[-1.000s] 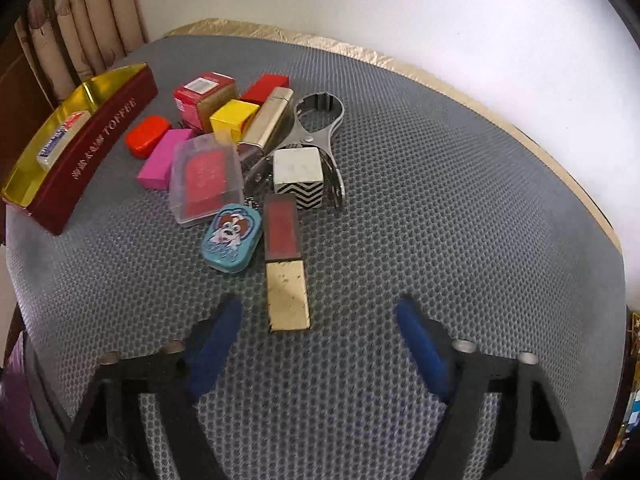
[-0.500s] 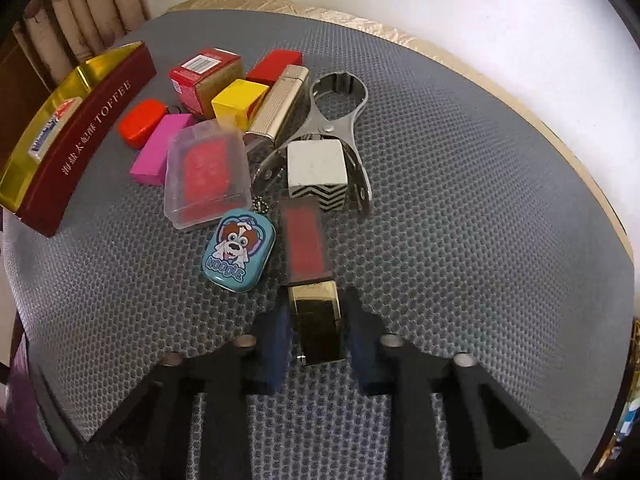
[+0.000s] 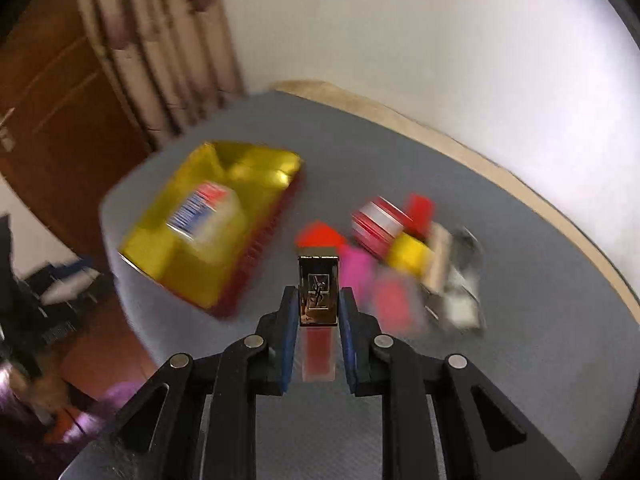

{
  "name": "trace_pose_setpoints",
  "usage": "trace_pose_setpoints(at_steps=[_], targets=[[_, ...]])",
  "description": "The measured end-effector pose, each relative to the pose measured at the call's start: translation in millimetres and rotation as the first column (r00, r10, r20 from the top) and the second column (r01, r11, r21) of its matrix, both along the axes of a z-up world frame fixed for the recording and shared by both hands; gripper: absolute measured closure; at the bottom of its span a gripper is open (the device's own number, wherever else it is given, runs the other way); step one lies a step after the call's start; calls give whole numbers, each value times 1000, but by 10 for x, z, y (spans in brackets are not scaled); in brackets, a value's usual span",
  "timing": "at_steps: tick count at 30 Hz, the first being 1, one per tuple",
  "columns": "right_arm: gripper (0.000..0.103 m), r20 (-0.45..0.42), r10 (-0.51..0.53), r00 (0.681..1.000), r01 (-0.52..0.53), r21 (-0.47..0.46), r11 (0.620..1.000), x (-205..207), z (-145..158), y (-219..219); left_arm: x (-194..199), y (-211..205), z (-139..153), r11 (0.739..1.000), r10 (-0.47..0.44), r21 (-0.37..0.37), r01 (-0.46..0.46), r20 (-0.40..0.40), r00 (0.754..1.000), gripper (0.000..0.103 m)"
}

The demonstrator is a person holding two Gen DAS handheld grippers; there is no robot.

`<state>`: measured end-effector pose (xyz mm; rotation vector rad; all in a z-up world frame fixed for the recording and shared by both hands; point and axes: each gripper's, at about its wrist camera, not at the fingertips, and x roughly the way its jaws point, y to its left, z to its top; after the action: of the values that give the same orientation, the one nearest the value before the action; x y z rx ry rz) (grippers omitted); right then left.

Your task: Organize rigid objects

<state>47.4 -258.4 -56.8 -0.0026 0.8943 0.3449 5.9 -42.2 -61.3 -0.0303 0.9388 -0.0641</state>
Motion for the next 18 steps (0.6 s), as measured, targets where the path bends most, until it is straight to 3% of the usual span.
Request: trace_pose_setpoints(at_steps=[3, 5, 6, 7, 12, 18], targets=[[83, -27, 0, 1000, 0, 7, 1000, 35, 30, 47, 17, 40, -34, 1000, 0, 8, 0, -10, 1000, 37], [72, -32, -37, 999, 36, -31, 999, -54, -54, -36, 21, 41, -48, 1000, -13, -9, 13, -13, 1000, 37], [58, -45, -59, 997, 57, -54, 997, -136, -109, -99, 20, 27, -52, 1000, -17, -7, 17, -11, 1000, 37], [55, -67, -86, 994, 82, -59, 995, -213, -179, -187, 15, 6, -57, 1000, -23, -1, 23, -10, 1000, 37], [55, -139, -152, 979, 153, -4, 988, -337, -502, -500, 5, -80, -115, 997, -70, -23, 69, -49, 996, 37], [54, -153, -134, 979, 146, 70, 987, -219, -577, -308, -5, -131, -120, 997, -75, 3, 75, -43, 996, 37]])
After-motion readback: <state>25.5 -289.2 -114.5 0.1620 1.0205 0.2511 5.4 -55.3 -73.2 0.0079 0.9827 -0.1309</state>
